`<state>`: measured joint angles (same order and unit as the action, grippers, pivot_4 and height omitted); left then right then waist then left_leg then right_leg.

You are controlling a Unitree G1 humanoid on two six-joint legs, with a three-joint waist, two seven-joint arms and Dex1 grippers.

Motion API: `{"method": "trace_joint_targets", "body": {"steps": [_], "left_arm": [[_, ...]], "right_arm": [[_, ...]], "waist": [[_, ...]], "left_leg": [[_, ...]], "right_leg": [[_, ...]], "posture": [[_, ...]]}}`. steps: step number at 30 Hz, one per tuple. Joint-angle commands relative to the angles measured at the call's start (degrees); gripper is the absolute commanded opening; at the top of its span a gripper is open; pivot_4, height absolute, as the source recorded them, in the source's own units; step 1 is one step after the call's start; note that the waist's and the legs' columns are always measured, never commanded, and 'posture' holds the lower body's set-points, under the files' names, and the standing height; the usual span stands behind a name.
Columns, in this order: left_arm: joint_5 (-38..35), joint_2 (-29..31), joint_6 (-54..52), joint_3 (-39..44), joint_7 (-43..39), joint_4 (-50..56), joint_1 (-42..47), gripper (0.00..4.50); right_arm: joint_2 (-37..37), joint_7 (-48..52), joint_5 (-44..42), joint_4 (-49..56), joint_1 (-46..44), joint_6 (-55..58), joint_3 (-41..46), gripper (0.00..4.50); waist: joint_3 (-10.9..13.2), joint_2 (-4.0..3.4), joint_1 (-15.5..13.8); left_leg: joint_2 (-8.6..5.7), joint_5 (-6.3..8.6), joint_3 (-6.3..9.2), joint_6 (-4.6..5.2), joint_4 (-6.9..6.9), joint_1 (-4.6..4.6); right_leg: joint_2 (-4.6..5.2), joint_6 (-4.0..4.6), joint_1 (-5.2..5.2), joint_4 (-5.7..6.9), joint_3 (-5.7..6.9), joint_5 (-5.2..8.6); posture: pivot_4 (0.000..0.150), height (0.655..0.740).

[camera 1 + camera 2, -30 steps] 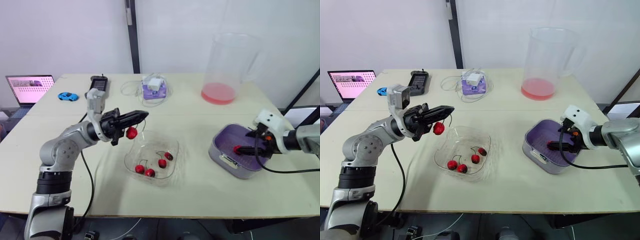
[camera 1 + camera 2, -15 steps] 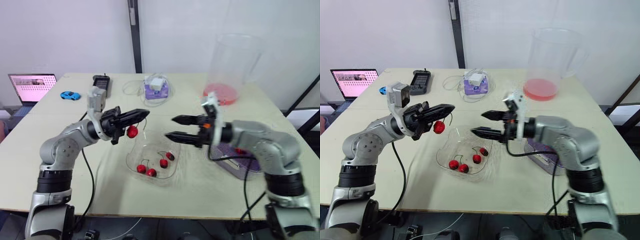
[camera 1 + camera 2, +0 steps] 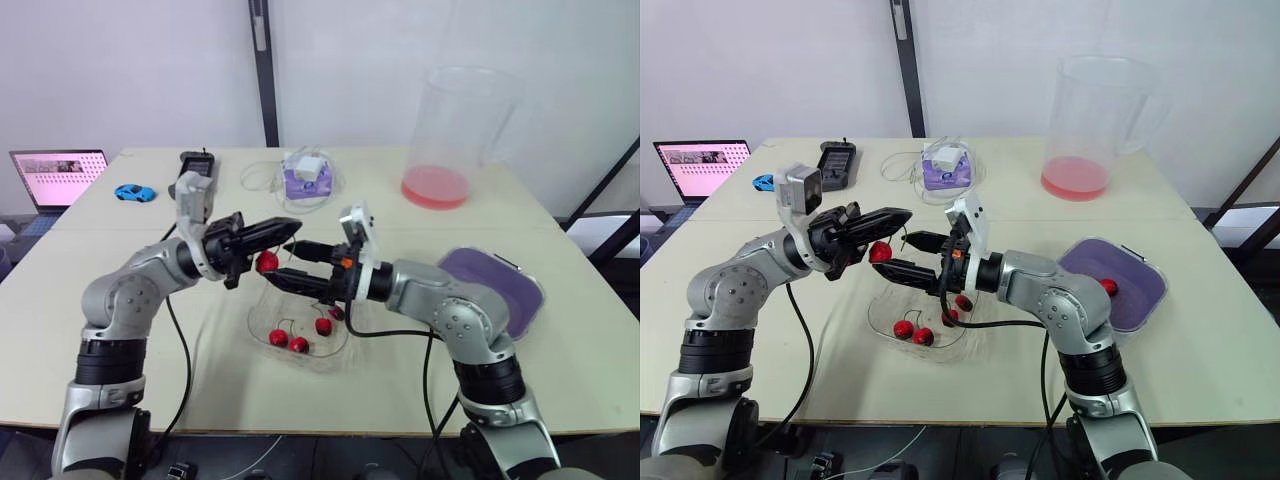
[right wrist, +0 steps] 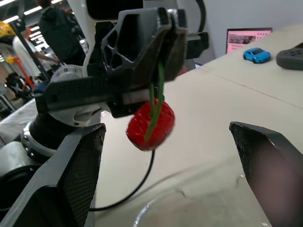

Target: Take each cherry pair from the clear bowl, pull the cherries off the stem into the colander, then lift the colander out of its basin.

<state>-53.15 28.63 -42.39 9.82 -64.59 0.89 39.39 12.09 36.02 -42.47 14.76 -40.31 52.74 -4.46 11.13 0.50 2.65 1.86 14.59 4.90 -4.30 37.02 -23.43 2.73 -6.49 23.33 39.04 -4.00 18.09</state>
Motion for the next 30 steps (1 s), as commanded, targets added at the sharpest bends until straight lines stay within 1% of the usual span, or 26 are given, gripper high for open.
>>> {"method": "trace_joint_targets", "body": {"steps": [1, 2, 4, 5, 6, 7, 8, 9, 25, 26, 28, 29, 30], "left_arm": [[-0.68, 0.14, 0.24, 0.29, -0.1, 1.55, 1.26, 0.0], [-0.58, 0.11, 0.37, 0.28, -0.11, 1.49, 1.34, 0.0], [-0.56, 0.05, 0.46, 0.31, -0.05, 1.41, 1.51, 0.0], [-0.5, 0.01, 0.52, 0.29, -0.07, 1.28, 1.63, 0.0], [-0.44, -0.01, 0.6, 0.29, -0.13, 1.19, 1.68, 0.0], [-0.4, -0.02, 0.66, 0.29, -0.18, 1.13, 1.71, 0.0], [-0.35, -0.03, 0.72, 0.3, -0.19, 1.08, 1.73, 0.0], [-0.35, -0.04, 0.73, 0.32, -0.19, 1.06, 1.73, 0.0], [-0.34, -0.58, 1.02, 0.37, -0.13, 1.16, 1.63, 0.0], [-0.36, -0.62, 1.03, 0.37, -0.11, 1.23, 1.56, 0.0], [-0.36, -0.77, 1.09, 0.39, 0.02, 1.36, 1.27, 0.0], [-0.35, -0.79, 1.11, 0.39, 0.05, 1.36, 1.17, 0.0], [-0.35, -0.8, 1.12, 0.4, 0.08, 1.35, 1.15, 0.0]], "right_arm": [[-1.63, 0.02, -1.58, 1.04, -1.62, -0.88, 0.3, 4.49], [-2.22, -0.16, -1.87, 0.8, -1.72, -0.82, 0.41, 4.49], [-2.86, -0.42, -2.06, 0.48, -1.87, -0.76, 0.49, 3.93], [-3.0, -0.45, -2.04, 0.26, -1.93, -0.74, 0.53, 3.73], [-3.01, -0.38, -1.86, 0.02, -1.92, -0.68, 0.32, 3.27], [-3.0, -0.34, -1.74, -0.15, -1.9, -0.64, 0.17, 2.7], [-2.92, -0.3, -1.57, -0.24, -1.88, -0.61, -0.07, 2.33], [-2.87, -0.29, -1.46, -0.29, -1.88, -0.55, -0.27, 1.84], [-3.51, -0.52, -2.19, -0.69, -2.55, 0.34, -0.41, 1.84], [-3.58, -0.55, -2.23, -0.75, -2.6, 0.31, -0.35, 1.37], [-3.72, -0.4, -2.46, -0.67, -2.69, 0.36, -0.36, 0.64], [-3.69, -0.22, -2.47, -0.58, -2.72, 0.36, -0.51, 0.35], [-3.7, -0.18, -2.5, -0.55, -2.74, 0.36, -0.54, 0.15]], "waist": [[0.0, 0.0, 0.0], [0.0, 0.0, 0.0], [0.0, 0.0, 0.02], [0.0, 0.0, 0.01], [0.0, 0.0, 0.01], [0.0, 0.0, 0.0], [0.0, 0.0, 0.0], [0.0, 0.0, 0.01], [0.0, 0.0, 0.03], [0.0, 0.0, 0.03], [0.0, 0.0, 0.02], [0.0, 0.0, 0.02], [0.0, 0.0, 0.01]], "left_leg": [[0.0, 0.0, 0.0, 0.0, 0.0, 0.0], [0.0, 0.0, 0.0, 0.0, 0.0, 0.0], [0.0, 0.0, 0.0, 0.0, 0.0, 0.0], [0.0, 0.0, 0.01, 0.0, 0.0, 0.0], [0.0, 0.0, 0.01, 0.0, -0.01, 0.0], [0.0, 0.0, 0.01, 0.01, 0.0, 0.0], [0.0, 0.01, 0.01, 0.01, 0.0, 0.0], [0.0, 0.01, 0.0, 0.01, 0.0, 0.0], [0.0, 0.02, 0.01, 0.03, -0.01, 0.0], [0.0, 0.02, 0.01, 0.03, -0.01, 0.0], [0.0, 0.02, 0.01, 0.03, -0.01, 0.0], [0.0, 0.02, 0.01, 0.03, -0.01, 0.0], [0.0, 0.02, 0.01, 0.03, -0.01, 0.0]], "right_leg": [[0.0, 0.0, 0.0, 0.0, 0.0, 0.0], [0.0, 0.0, 0.0, 0.0, 0.0, 0.0], [0.0, 0.0, 0.0, 0.0, 0.0, 0.0], [0.0, 0.0, 0.0, 0.0, 0.0, 0.0], [0.0, 0.0, 0.0, 0.0, 0.0, 0.0], [0.0, 0.0, 0.0, 0.0, 0.0, 0.0], [0.0, 0.0, 0.0, 0.0, 0.0, 0.0], [0.0, 0.0, 0.0, 0.0, 0.0, 0.0], [0.0, 0.0, 0.01, 0.0, 0.0, 0.0], [0.0, 0.0, 0.01, 0.0, 0.0, 0.0], [0.0, 0.0, 0.01, 0.0, 0.0, 0.0], [0.0, 0.0, 0.01, 0.0, 0.0, 0.0], [0.0, 0.0, 0.01, 0.0, 0.0, 0.0]], "posture": [[0.15, 0.7332], [0.15, 0.7332], [0.15, 0.7332], [0.15, 0.7332], [0.15, 0.7332], [0.15, 0.7332], [0.15, 0.7332], [0.15, 0.7332], [0.15, 0.7332], [0.15, 0.7332], [0.15, 0.7332], [0.15, 0.7332], [0.15, 0.7332]]}}
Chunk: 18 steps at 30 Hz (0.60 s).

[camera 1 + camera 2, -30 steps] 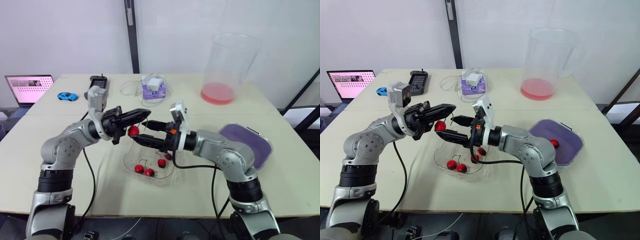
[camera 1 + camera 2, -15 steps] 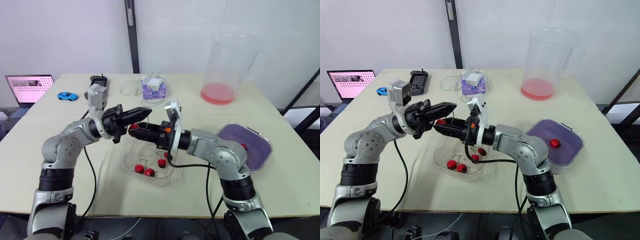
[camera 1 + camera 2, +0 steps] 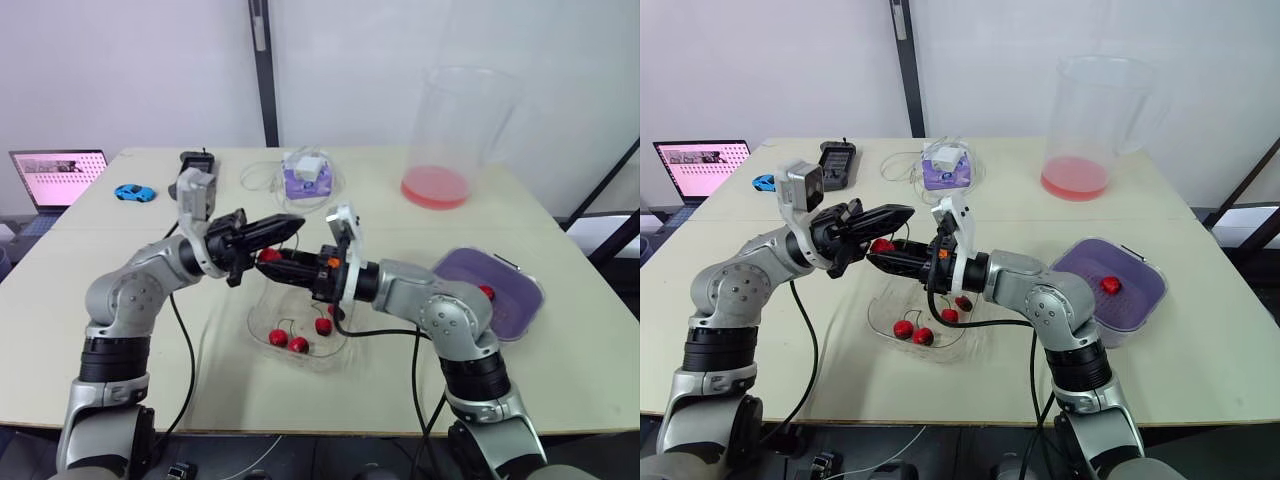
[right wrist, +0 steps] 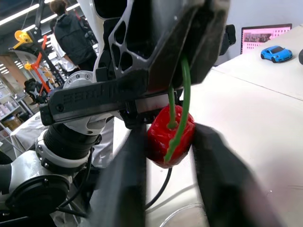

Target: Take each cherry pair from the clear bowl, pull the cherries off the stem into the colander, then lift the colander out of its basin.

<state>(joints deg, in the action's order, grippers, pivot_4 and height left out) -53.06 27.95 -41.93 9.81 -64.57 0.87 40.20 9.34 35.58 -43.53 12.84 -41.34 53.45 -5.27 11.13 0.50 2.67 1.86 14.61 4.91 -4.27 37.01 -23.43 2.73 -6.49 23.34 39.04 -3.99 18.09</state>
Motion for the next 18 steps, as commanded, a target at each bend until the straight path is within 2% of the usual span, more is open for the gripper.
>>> {"method": "trace_joint_targets", "body": {"steps": [1, 8, 12, 18], "left_arm": [[-0.48, -0.12, 0.63, 0.43, 0.08, 1.32, 0.36, 0.0], [0.01, 0.26, 1.07, 0.56, -0.31, 0.47, 1.09, 0.0], [0.46, 0.17, 1.47, 0.47, -0.64, -0.04, 1.38, 0.0], [0.82, -0.83, 1.93, 0.37, -0.29, -0.17, 1.75, 0.0]], "right_arm": [[-1.0, 0.21, -1.48, 1.42, -1.68, -0.35, 0.3, 0.15], [0.98, 0.48, -2.19, 2.49, -0.56, 2.43, -0.09, 0.15], [6.14, 1.7, -0.35, 3.26, 0.77, 6.13, -3.29, 0.15], [9.87, 2.22, 0.28, 4.07, 1.94, 8.38, -5.41, 0.15]], "waist": [[0.0, 0.0, -0.01], [0.0, 0.0, -0.01], [0.0, 0.0, -0.04], [0.0, 0.01, 0.0]], "left_leg": [[0.0, 0.0, 0.0, 0.0, 0.0, 0.0], [0.0, 0.0, 0.0, 0.0, 0.0, 0.0], [0.0, 0.02, 0.0, 0.04, 0.0, 0.0], [0.0, 0.03, 0.0, 0.05, 0.0, 0.0]], "right_leg": [[0.0, 0.0, 0.0, 0.0, 0.0, 0.0], [0.0, 0.0, 0.0, 0.0, 0.0, 0.0], [0.0, 0.0, 0.0, 0.0, 0.0, 0.0], [-0.01, 0.0, 0.01, -0.01, -0.01, 0.0]], "posture": [[0.15, 0.7332], [0.15, 0.7332], [0.15, 0.7332], [0.15, 0.7332]]}}
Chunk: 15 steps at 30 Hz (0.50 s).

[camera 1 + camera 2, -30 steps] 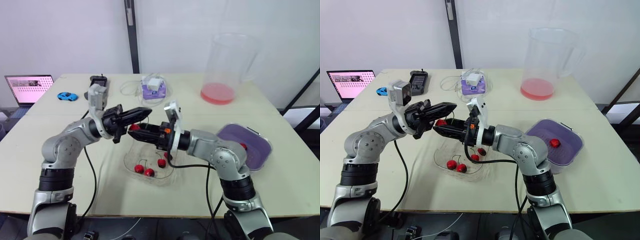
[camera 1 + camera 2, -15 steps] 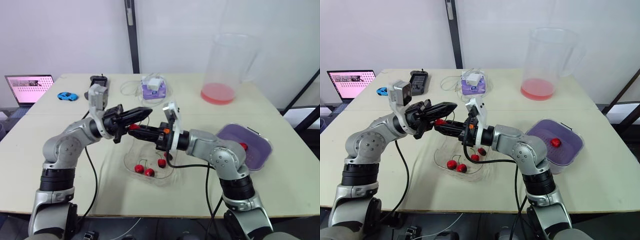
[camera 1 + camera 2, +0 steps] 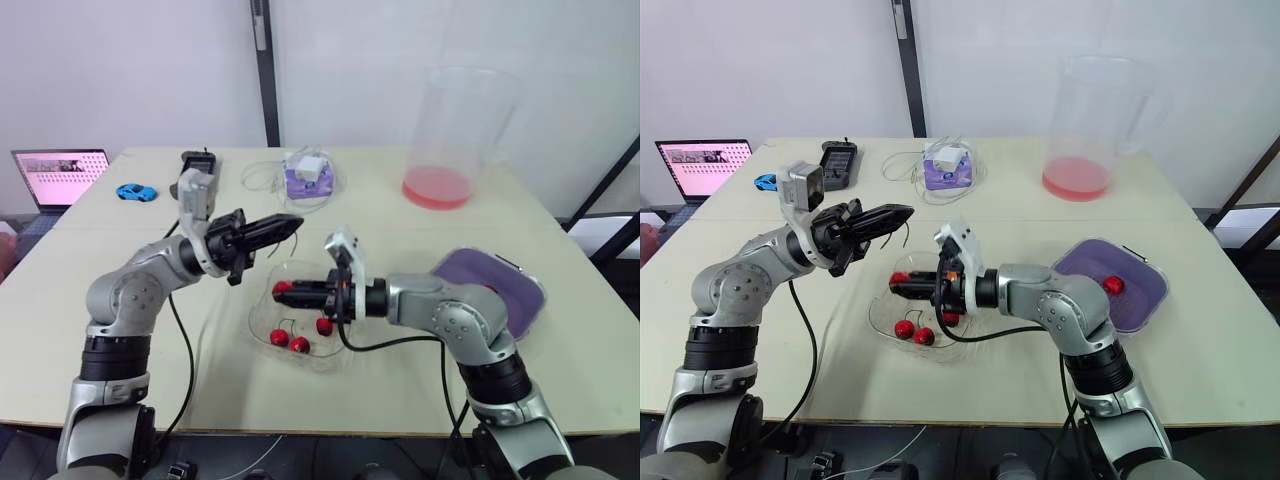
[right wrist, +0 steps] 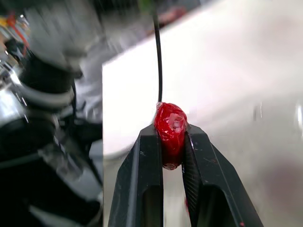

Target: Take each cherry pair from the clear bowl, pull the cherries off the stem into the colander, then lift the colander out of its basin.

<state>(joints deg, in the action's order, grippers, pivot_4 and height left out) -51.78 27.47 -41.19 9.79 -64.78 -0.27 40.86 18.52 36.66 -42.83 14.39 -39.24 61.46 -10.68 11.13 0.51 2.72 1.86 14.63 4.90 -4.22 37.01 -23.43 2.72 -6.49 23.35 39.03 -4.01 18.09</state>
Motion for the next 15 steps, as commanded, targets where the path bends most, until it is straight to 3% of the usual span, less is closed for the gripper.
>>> {"method": "trace_joint_targets", "body": {"steps": [1, 11, 13, 15], "left_arm": [[-0.42, -0.56, 1.22, 0.35, -0.01, 1.09, 1.08, 0.0], [-0.3, 0.15, 1.07, 0.98, -0.24, 1.17, 0.29, 0.0], [0.15, 0.65, 1.38, 1.15, -0.09, 1.24, -0.25, 0.0], [0.44, 1.75, 1.77, 2.48, 0.72, 1.7, -1.53, 0.0]], "right_arm": [[1.18, 1.44, -0.74, 2.97, 0.18, 0.62, 0.04, 0.15], [18.97, 8.62, -6.7, 7.69, -0.6, 2.86, 13.67, 0.15], [25.42, 11.86, -5.62, 6.88, -1.16, 1.37, 16.1, 0.15], [36.86, 17.96, -0.69, 3.81, 0.29, -3.11, 18.35, 0.15]], "waist": [[0.0, 0.0, -0.03], [0.02, 0.01, -0.21], [0.03, -0.01, -0.19], [0.04, -0.01, -0.26]], "left_leg": [[0.0, 0.0, 0.0, 0.0, 0.0, 0.0], [-0.01, 0.01, 0.0, 0.02, 0.01, -0.02], [0.0, 0.02, 0.0, 0.03, 0.0, -0.01], [0.0, 0.03, 0.0, 0.06, 0.01, -0.01]], "right_leg": [[-0.01, 0.0, 0.0, 0.0, 0.01, 0.0], [0.01, 0.0, -0.03, -0.05, 0.01, 0.0], [-0.01, 0.0, -0.03, -0.05, 0.01, 0.0], [-0.02, 0.0, -0.04, -0.06, 0.0, 0.0]], "posture": [[0.15, 0.7332], [0.15, 0.7332], [0.15, 0.7332], [0.15, 0.7332]]}}
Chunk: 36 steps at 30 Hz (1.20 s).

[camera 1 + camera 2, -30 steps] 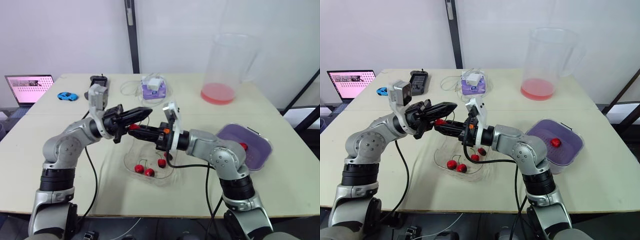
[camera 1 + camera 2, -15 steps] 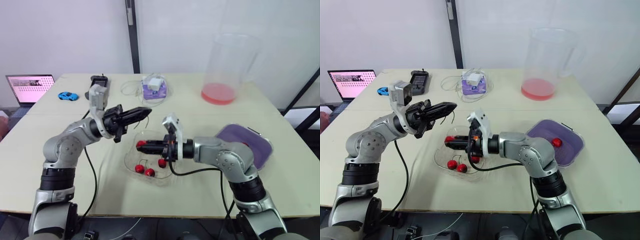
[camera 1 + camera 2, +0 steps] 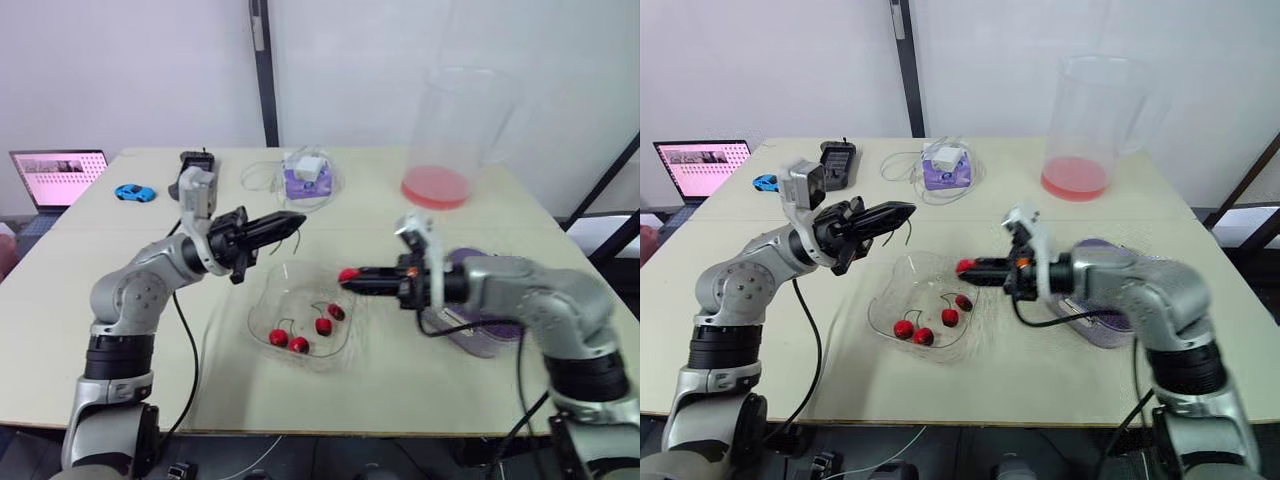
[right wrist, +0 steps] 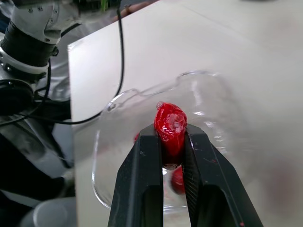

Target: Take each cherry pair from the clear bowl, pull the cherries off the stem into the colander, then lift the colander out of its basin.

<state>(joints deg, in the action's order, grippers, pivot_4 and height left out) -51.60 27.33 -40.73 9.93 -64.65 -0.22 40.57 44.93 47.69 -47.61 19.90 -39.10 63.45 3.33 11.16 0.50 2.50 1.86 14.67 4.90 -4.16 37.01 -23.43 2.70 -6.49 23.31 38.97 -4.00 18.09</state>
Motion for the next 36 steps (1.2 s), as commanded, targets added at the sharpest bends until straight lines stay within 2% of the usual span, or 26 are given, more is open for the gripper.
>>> {"method": "trace_joint_targets", "body": {"steps": [1, 2, 5, 8, 12, 14, 15, 21, 28, 32, 34, 36], "left_arm": [[0.22, 2.3, 1.42, 2.8, 0.87, 1.98, -1.76, 0.0], [0.74, 3.3, 1.65, 2.96, 0.68, 2.66, -3.16, 0.0], [1.12, 4.64, 2.16, 3.02, 0.98, 4.12, -5.53, 0.0], [0.8, 4.62, 2.31, 3.02, 1.47, 4.84, -6.2, 0.0], [0.94, 4.45, 2.34, 2.77, 1.76, 5.67, -6.54, 0.0], [0.9, 4.53, 2.24, 2.73, 1.88, 5.99, -6.51, 0.0], [0.88, 4.55, 2.22, 2.72, 1.92, 6.05, -6.48, 0.0], [0.59, 4.22, 1.98, 2.49, 2.23, 6.21, -6.32, 0.0], [0.17, 4.63, 1.58, 2.89, 2.31, 6.46, -6.52, 0.0], [-0.04, 5.08, 1.34, 3.12, 2.39, 6.47, -6.48, 0.0], [0.68, 6.51, 1.27, 3.9, 2.98, 6.43, -6.93, 0.0], [2.9, 8.44, 2.1, 3.71, 3.59, 6.63, -7.91, 0.0]], "right_arm": [[14.22, 8.88, 5.88, -2.91, 0.97, -6.91, 4.67, 0.15], [20.22, 11.82, 10.39, -6.04, 3.2, -11.29, 3.81, 0.15], [30.18, 17.77, 19.97, -13.09, 9.0, -22.84, 0.51, 0.15], [32.32, 20.73, 25.2, -17.34, 11.72, -30.18, -1.72, 0.15], [31.1, 22.35, 30.06, -20.61, 11.87, -34.68, -5.24, 0.15], [30.0, 22.84, 31.12, -21.06, 11.62, -33.99, -6.71, 1.12], [29.65, 23.1, 31.37, -21.23, 11.42, -33.32, -7.07, 1.39], [29.43, 25.5, 32.71, -22.82, 7.72, -32.43, -7.09, 4.42], [31.16, 29.41, 28.64, -21.62, 2.24, -27.85, -2.17, 4.47], [28.58, 29.73, 23.48, -20.3, -2.09, -23.68, 0.61, 4.47], [23.31, 29.28, 14.31, -15.45, -7.67, -16.46, 2.26, 4.47], [21.23, 30.23, 11.85, -10.78, -9.02, -14.29, 0.49, 4.47]], "waist": [[0.03, 0.0, -0.14], [0.03, 0.01, -0.22], [0.02, 0.02, -0.12], [0.02, 0.03, 0.14], [0.05, -0.12, 0.15], [0.06, -0.12, 0.04], [0.06, -0.11, 0.01], [0.06, -0.12, -0.04], [0.06, -0.12, -0.07], [0.06, -0.12, 0.05], [0.07, -0.11, 0.25], [0.07, -0.13, 0.34]], "left_leg": [[-0.02, 0.01, -0.03, 0.02, -0.02, -0.01], [-0.02, 0.03, -0.07, 0.05, 0.0, -0.02], [0.0, 0.13, -0.08, 0.23, 0.0, 0.02], [0.01, 0.13, -0.12, 0.23, 0.03, 0.05], [0.02, 0.12, -0.15, 0.21, 0.01, 0.08], [0.02, 0.11, -0.15, 0.2, 0.0, 0.08], [0.02, 0.11, -0.15, 0.2, 0.01, 0.06], [0.01, 0.09, -0.15, 0.15, 0.03, 0.06], [0.0, 0.09, -0.15, 0.16, 0.02, 0.06], [0.02, 0.09, -0.14, 0.16, 0.02, 0.07], [0.03, 0.09, -0.13, 0.16, 0.01, 0.07], [0.04, 0.09, -0.14, 0.16, 0.0, 0.09]], "right_leg": [[0.03, 0.0, 0.01, -0.02, -0.02, 0.0], [0.04, -0.01, 0.0, -0.06, -0.03, 0.0], [0.02, -0.01, -0.15, -0.35, -0.03, 0.0], [0.03, -0.02, -0.2, -0.37, -0.05, -0.01], [0.02, -0.03, -0.17, -0.34, -0.1, -0.02], [0.02, -0.03, -0.16, -0.34, -0.09, -0.02], [0.02, -0.03, -0.16, -0.34, -0.09, -0.02], [0.05, -0.03, -0.17, -0.34, -0.09, -0.02], [0.06, -0.03, -0.17, -0.35, -0.09, -0.02], [0.02, -0.03, -0.17, -0.34, -0.09, -0.02], [0.02, -0.03, -0.18, -0.34, -0.08, -0.02], [0.0, -0.02, -0.17, -0.31, -0.11, -0.03]], "posture": [[0.15, 0.7332], [0.15, 0.7332], [0.15, 0.7332], [0.15, 0.7332], [0.15, 0.7332], [0.15, 0.7332], [0.15, 0.7332], [0.15, 0.7332], [0.15, 0.7332], [0.15, 0.7332], [0.15, 0.7332], [0.15, 0.7332]]}}
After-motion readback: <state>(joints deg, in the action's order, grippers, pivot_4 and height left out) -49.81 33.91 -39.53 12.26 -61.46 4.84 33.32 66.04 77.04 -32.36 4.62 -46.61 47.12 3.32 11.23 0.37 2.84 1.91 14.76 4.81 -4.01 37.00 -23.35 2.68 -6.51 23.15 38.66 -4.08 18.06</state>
